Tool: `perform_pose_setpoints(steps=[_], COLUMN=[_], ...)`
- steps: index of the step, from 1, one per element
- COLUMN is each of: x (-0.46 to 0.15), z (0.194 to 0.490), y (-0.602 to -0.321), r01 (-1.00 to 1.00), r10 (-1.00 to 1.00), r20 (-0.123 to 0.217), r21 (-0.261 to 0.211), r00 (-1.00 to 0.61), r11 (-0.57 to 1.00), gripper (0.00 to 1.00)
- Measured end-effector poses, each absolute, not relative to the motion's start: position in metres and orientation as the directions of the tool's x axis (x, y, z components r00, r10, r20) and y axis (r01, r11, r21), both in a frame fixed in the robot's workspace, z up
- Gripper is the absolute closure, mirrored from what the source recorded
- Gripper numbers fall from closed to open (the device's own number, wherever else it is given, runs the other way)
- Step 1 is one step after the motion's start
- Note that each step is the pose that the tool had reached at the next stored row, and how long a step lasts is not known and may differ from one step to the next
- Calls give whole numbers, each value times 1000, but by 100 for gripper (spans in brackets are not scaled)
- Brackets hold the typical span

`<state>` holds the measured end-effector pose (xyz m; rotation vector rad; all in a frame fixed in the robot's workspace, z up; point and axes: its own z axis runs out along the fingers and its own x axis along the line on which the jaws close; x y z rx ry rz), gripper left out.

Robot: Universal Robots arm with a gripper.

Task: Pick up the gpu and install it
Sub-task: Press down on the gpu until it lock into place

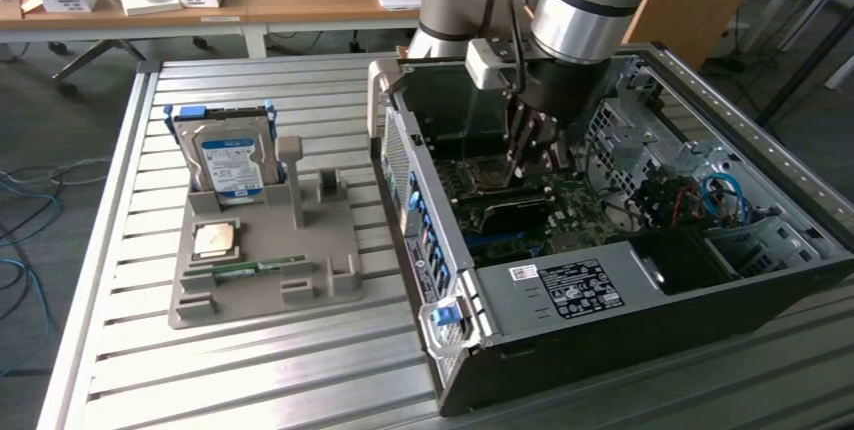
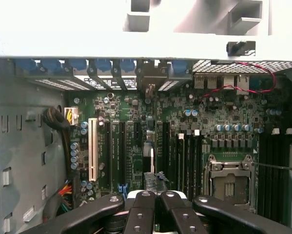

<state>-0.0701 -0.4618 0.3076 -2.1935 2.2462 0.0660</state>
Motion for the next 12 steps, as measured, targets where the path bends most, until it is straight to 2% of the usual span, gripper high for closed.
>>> perform_pose_setpoints(steps=[12], x=[-70], z=[294], y=[-462], r01=[-999], r10=[-999], r20=[-30], r21=[29], r00=[-24], r11=[23], gripper=[89])
